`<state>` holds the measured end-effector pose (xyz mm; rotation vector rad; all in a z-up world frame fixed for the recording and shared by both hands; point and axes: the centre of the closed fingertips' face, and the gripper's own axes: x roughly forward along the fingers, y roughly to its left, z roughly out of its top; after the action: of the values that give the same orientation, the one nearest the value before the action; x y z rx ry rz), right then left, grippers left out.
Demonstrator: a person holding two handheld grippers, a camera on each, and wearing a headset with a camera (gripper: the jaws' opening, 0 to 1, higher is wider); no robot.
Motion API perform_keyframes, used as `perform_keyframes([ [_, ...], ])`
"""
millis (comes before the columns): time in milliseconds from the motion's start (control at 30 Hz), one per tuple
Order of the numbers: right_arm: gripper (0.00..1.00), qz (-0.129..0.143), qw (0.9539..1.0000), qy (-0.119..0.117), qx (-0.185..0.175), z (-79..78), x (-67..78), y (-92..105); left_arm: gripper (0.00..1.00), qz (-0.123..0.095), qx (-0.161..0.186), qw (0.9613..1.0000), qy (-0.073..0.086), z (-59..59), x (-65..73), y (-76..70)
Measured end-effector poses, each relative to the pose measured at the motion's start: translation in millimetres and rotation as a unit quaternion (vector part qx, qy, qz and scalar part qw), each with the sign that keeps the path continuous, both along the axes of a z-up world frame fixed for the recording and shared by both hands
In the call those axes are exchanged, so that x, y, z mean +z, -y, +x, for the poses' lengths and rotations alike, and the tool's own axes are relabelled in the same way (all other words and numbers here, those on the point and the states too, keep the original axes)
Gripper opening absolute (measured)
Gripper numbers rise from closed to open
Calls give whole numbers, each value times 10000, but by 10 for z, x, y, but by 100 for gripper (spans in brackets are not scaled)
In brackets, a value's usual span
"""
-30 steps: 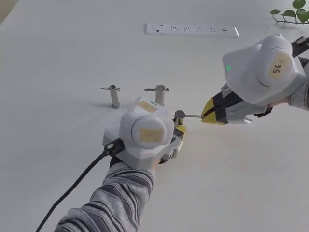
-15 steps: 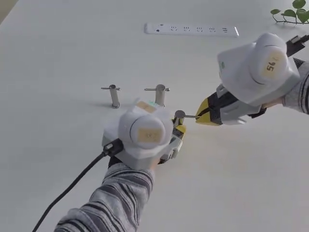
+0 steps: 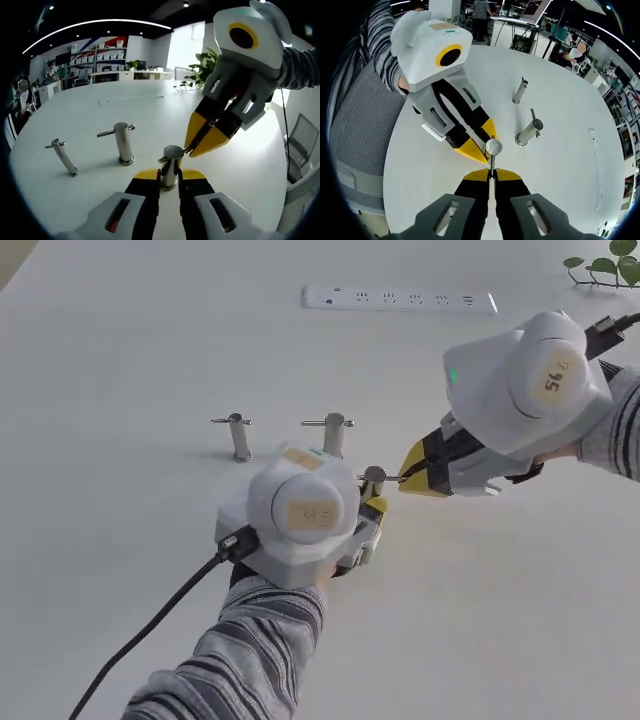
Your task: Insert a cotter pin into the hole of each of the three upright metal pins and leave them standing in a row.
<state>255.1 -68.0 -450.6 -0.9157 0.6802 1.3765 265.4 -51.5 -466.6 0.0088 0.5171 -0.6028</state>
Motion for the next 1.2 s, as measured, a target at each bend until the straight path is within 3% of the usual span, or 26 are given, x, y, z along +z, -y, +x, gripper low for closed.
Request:
perform_keyframes([
  [467,0,210,9998,66,-26,5,18,-102,10,-53,92,9999,-29,1,-5,0],
  [633,7,313,9993,-12,-185,0,57,-57,10,-67,116,9999,-40,0,-5,-1],
  [900,2,416,9985,-38,-349,26,112,32,10,-89,162,9998,-54,1,-9,-1],
  [1200,0,429,9986,-51,-309,18,81,-7,10,-132,209,9996,-111,-2,-13,-6],
])
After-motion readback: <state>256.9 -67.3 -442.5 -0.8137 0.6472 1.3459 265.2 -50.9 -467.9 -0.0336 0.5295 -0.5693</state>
